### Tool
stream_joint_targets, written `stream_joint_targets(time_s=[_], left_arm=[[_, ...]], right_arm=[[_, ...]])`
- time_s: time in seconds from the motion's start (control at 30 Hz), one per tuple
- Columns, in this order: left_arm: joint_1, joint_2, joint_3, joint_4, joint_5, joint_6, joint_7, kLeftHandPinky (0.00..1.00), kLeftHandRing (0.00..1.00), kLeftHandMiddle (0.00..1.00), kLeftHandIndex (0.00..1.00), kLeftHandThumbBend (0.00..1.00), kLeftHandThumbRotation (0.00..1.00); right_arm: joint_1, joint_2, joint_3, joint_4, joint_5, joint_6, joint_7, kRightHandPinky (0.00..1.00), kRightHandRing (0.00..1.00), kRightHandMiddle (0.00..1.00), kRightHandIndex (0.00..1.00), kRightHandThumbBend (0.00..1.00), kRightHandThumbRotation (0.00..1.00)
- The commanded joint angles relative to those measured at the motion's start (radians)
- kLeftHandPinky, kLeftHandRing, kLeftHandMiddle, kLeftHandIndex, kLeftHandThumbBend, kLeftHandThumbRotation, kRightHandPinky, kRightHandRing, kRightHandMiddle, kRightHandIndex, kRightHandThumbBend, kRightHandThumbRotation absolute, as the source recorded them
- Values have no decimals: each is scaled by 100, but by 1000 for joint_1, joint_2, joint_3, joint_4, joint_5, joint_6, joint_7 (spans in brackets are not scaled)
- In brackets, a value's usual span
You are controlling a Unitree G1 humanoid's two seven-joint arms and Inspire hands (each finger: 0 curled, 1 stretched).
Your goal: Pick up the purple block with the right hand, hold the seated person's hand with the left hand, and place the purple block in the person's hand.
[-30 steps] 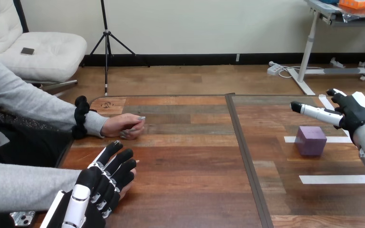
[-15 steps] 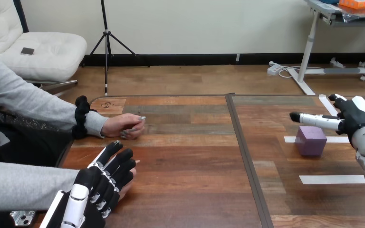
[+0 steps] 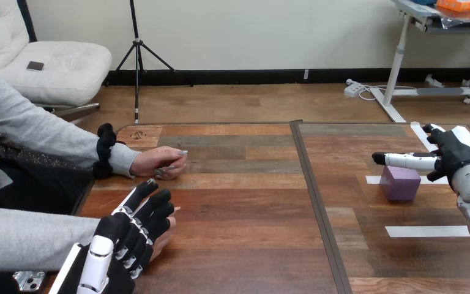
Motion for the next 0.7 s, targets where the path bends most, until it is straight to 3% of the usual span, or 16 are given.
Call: stream_joint_targets(time_s=[0.0, 0.2, 0.67], left_arm=[[-44, 7, 8, -43, -13, -5, -7, 94, 91, 89, 90, 50, 95], [-45, 5, 8, -43, -9, -5, -2, 94, 90, 88, 87, 51, 94], [-44, 14, 7, -54, 0, -1, -2, 94, 89, 86, 84, 52, 95]], right_arm=[[-75, 12, 21, 1, -16, -12, -7, 70, 93, 98, 96, 100, 32], [-60, 14, 42, -1, -34, -29, -2, 75, 93, 97, 95, 100, 29], [-37, 38, 85, 5, -65, -7, -5, 77, 93, 95, 93, 100, 28]])
